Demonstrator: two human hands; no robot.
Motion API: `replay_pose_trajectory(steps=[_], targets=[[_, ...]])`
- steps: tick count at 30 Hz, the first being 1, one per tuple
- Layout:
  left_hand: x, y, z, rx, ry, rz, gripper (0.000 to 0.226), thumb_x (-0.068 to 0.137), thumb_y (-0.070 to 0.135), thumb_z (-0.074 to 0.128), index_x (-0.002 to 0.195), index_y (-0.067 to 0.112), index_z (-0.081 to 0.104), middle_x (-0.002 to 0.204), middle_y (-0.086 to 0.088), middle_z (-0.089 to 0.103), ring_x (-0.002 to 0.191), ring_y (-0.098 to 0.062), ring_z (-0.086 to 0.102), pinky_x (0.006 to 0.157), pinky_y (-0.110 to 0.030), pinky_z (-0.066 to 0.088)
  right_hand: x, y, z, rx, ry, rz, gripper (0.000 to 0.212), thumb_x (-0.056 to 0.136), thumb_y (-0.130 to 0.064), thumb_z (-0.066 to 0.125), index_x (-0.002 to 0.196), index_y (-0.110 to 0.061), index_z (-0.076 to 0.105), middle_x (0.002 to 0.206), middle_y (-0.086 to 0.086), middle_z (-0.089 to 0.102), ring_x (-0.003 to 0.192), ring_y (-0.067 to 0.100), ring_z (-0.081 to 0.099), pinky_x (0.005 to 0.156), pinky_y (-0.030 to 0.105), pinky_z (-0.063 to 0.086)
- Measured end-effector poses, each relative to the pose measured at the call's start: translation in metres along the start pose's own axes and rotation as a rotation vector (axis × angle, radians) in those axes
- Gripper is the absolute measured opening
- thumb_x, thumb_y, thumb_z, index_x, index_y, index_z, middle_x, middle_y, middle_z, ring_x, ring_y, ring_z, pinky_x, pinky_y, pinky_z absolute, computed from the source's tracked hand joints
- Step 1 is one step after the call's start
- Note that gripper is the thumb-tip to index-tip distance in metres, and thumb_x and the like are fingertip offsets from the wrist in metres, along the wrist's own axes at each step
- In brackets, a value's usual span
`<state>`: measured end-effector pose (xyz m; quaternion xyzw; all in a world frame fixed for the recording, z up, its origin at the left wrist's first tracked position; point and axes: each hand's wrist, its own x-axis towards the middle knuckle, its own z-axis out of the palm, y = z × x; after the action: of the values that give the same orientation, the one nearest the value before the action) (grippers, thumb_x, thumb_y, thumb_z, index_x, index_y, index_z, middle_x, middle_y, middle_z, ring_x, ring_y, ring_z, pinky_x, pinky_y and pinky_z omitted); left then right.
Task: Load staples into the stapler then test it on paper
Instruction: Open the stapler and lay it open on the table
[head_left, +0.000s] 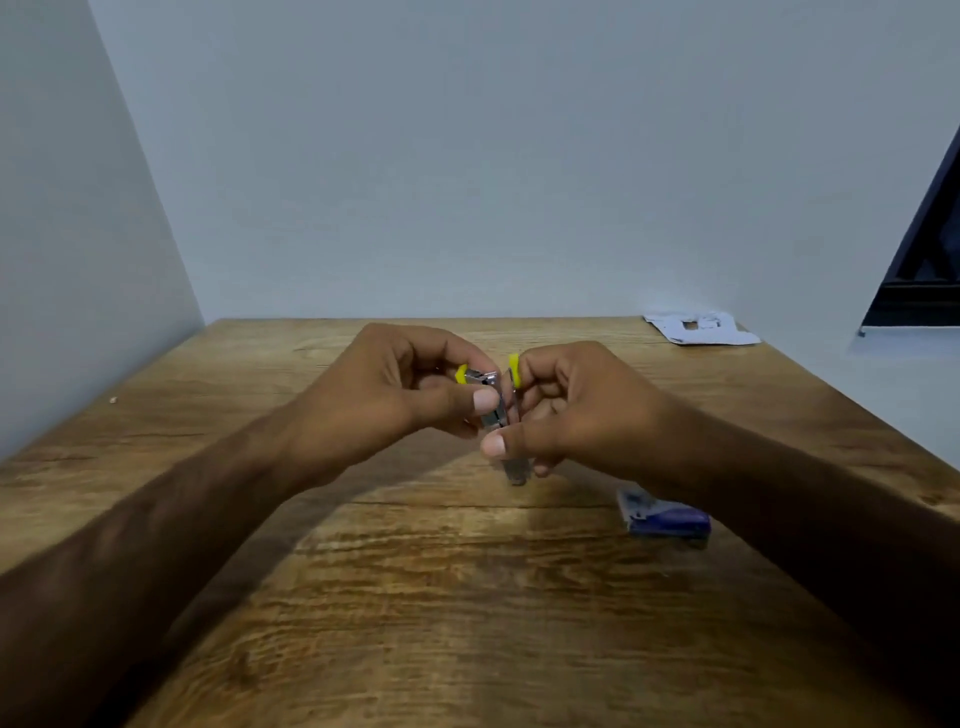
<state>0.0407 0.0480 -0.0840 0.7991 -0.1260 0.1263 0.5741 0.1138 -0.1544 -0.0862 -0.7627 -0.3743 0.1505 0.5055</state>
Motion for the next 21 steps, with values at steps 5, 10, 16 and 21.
replay_pose_trajectory(steps=[5,10,16,21], targets=[[0.007,-0.007,0.006,-0.051,0.073,0.006,0.027,0.075,0.009,0.079,0.100,-0.001,0.077,0.093,-0.035,0.074,0.077,-0.035,0.076,0.073,-0.034,0.064,0.007,0.012,-0.005,0.062,0.048,0.011,0.013,0.086,-0.013,0.081,0.097,-0.008,0.078,0.069,0.005,0.074,0.062,0.009,0.071,0.059,0.028,0.062],[-0.002,-0.010,0.019,-0.146,0.152,0.028,0.023,0.073,0.009,0.083,0.093,-0.001,0.078,0.087,-0.036,0.072,0.071,-0.025,0.073,0.068,-0.032,0.063,-0.003,0.011,-0.005,0.047,0.114,-0.025,0.013,0.085,-0.012,0.081,0.096,-0.006,0.079,0.083,0.018,0.080,0.074,0.021,0.079,0.059,0.029,0.062],[-0.007,-0.011,0.026,-0.187,0.221,-0.030,0.021,0.068,0.017,0.083,0.087,0.009,0.081,0.076,-0.028,0.073,0.066,-0.022,0.074,0.064,-0.033,0.063,-0.007,0.010,0.007,0.175,0.155,0.077,0.012,0.089,-0.008,0.076,0.099,-0.003,0.079,0.087,0.022,0.080,0.068,0.015,0.073,0.056,0.026,0.061],[-0.010,-0.008,0.024,-0.227,0.245,-0.015,0.021,0.068,0.016,0.085,0.086,0.009,0.081,0.074,-0.020,0.075,0.067,-0.024,0.074,0.065,-0.034,0.063,-0.010,0.007,0.011,0.204,0.198,0.077,0.010,0.091,-0.011,0.074,0.100,-0.007,0.079,0.081,0.008,0.083,0.068,0.006,0.076,0.056,0.026,0.060]])
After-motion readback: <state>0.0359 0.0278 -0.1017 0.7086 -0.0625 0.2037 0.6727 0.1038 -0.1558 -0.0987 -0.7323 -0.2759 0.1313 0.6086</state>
